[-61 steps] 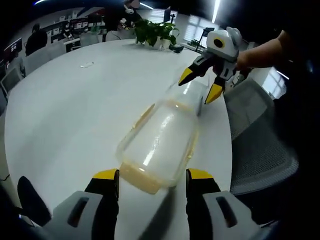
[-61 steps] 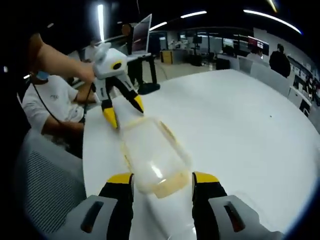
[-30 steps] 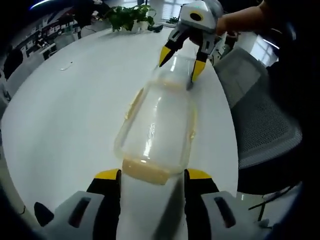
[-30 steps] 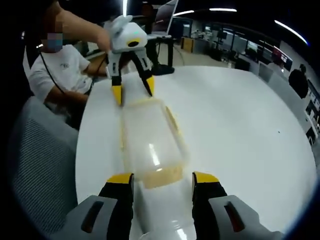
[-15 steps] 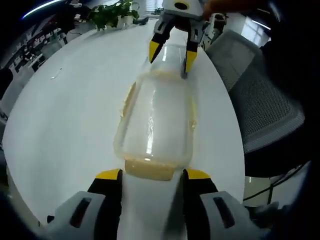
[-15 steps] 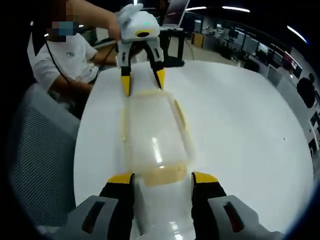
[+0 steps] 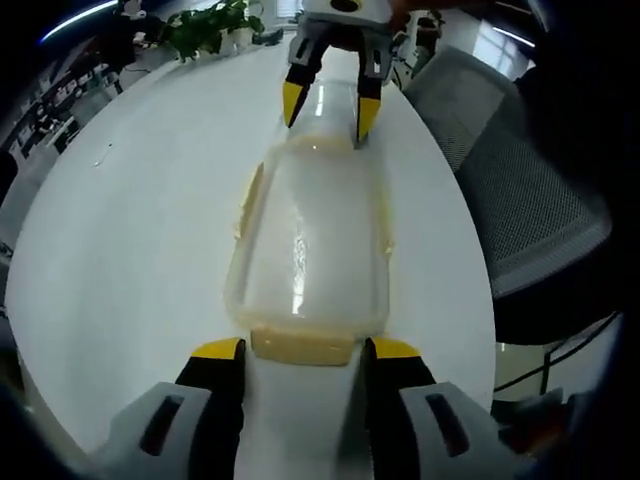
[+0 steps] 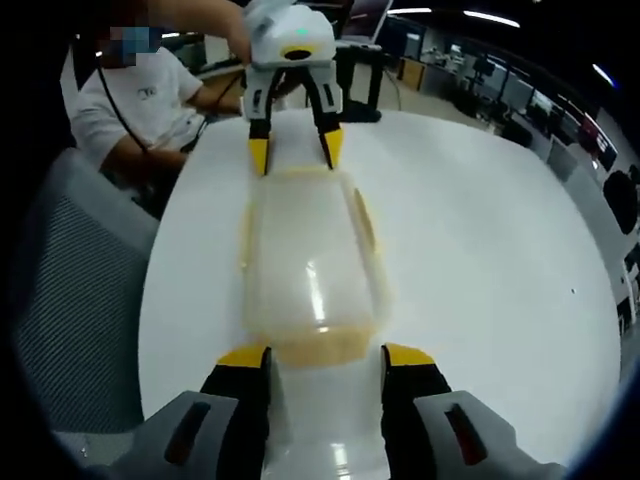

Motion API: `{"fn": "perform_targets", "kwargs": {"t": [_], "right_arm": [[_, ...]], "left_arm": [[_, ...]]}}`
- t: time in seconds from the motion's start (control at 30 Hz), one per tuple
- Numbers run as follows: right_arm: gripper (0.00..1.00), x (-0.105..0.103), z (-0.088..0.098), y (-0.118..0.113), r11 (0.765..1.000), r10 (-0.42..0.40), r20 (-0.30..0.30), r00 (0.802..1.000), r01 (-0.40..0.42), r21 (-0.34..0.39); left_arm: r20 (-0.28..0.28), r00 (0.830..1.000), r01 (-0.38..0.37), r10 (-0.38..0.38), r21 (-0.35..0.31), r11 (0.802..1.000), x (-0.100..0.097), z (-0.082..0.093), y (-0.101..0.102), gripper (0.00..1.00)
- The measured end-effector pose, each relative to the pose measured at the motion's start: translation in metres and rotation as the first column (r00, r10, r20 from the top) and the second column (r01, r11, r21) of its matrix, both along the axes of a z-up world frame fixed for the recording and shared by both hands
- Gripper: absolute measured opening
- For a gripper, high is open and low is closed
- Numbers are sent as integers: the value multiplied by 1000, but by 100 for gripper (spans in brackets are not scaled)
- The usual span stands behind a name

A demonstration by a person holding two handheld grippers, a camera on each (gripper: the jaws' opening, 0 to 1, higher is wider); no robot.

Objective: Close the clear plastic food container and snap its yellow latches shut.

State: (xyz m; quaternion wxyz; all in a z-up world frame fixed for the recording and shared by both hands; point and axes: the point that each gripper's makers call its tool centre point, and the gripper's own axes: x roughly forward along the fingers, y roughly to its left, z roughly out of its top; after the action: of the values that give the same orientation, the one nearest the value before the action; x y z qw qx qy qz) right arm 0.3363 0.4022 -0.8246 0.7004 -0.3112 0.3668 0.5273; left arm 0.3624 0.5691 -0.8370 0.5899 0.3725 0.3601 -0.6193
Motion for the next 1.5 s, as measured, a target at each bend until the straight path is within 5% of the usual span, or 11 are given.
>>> {"fn": "perform_targets", "kwargs": {"t": [0.8, 1.5], "right_arm": [[39, 4, -11, 5, 994, 76, -7, 997, -76, -81], [39, 1, -17, 4, 984, 95, -79, 992, -106, -141]], "left_arm": [[22, 997, 75, -75, 26, 997, -2, -1, -5, 46], [20, 996, 85, -86, 66, 994, -2, 0, -7, 39]]}}
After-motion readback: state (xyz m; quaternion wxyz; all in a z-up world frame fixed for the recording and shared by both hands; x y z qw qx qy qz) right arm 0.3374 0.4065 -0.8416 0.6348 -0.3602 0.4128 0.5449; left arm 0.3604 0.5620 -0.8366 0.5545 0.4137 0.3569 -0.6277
